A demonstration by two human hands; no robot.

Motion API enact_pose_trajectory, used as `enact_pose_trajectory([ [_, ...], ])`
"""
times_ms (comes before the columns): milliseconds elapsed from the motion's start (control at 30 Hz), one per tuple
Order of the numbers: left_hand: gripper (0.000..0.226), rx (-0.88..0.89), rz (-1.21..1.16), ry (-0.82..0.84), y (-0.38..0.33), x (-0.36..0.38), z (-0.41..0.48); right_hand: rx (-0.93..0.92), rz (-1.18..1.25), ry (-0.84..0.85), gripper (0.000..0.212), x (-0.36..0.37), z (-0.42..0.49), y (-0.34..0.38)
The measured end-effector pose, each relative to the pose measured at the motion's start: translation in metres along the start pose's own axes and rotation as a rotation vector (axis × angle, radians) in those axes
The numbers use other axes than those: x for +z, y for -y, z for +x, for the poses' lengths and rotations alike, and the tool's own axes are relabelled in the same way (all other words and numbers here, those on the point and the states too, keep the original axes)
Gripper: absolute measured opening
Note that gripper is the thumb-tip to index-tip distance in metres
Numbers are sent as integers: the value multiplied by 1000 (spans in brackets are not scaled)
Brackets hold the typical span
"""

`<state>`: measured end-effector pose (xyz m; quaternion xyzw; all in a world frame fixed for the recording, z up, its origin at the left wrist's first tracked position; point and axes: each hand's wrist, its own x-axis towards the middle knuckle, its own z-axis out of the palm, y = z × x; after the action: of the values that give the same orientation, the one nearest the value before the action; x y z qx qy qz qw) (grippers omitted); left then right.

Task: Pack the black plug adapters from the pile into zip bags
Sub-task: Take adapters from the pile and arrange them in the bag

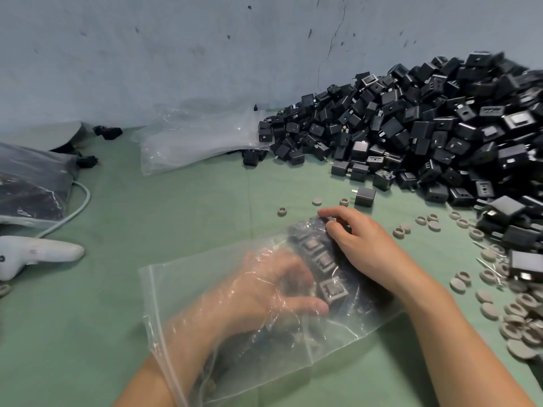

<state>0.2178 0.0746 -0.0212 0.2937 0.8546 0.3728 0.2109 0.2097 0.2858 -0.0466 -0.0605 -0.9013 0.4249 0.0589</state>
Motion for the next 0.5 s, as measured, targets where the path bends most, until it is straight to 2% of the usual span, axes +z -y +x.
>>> enact_pose_trajectory([
  [100, 24, 94, 50, -54, -2, 7, 4, 2, -3, 6, 31, 0, 0, 0],
  [200, 33, 181, 114, -103, -1, 12, 6, 5, 13, 7, 30, 0, 0, 0],
  [300, 15, 185, 219, -127, 3, 10, 5, 5, 22, 6, 30, -1, -1, 1],
  [367, 15, 215, 249, -168, 6, 11, 4, 3, 21, 5, 30, -1, -1, 1],
  [500, 15, 212, 111, -154, 1, 17, 1, 4, 20, 7, 30, -1, -2, 2],
])
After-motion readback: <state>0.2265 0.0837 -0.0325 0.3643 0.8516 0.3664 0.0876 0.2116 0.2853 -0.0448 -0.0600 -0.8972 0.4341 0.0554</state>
